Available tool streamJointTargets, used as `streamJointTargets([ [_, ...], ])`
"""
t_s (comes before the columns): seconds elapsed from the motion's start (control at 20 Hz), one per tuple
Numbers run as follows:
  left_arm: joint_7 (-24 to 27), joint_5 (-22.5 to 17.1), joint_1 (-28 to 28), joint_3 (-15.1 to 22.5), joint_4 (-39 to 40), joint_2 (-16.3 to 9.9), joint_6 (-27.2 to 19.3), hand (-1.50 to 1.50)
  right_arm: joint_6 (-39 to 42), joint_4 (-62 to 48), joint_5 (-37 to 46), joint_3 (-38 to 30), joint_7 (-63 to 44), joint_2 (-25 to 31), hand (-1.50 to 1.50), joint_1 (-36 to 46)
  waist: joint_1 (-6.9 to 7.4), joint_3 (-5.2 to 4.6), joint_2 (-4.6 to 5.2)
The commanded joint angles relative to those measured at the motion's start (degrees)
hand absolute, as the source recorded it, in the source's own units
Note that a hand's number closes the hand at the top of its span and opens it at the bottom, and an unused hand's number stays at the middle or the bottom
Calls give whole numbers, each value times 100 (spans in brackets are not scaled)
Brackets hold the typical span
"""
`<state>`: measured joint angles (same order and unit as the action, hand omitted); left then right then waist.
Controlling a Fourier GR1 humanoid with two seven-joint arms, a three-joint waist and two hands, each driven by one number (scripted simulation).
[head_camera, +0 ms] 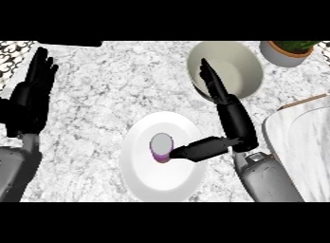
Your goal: Pick the can from the plate and place it in the bowl
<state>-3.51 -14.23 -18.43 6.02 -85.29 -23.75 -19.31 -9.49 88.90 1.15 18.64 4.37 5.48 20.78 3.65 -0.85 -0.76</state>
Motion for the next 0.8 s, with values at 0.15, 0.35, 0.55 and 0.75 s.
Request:
streamJointTargets([
  [0.15,209,-374,178,-330,-100,-289,528,0,-2315,-151,2246,1989,-556,-535,-150,198,-39,44,-31],
  [0.35,435,-388,294,-570,163,-388,585,0,-2584,-15,3522,2829,-2123,-543,-150,439,-353,41,-50],
  [0.55,492,-421,414,-685,110,-417,576,0,-1908,80,4495,2855,-3852,-546,-150,842,-491,42,-101],
  [0.75,686,-419,556,-723,135,-387,638,0,-484,526,4823,2932,-5389,-547,-150,1165,-555,44,-100],
])
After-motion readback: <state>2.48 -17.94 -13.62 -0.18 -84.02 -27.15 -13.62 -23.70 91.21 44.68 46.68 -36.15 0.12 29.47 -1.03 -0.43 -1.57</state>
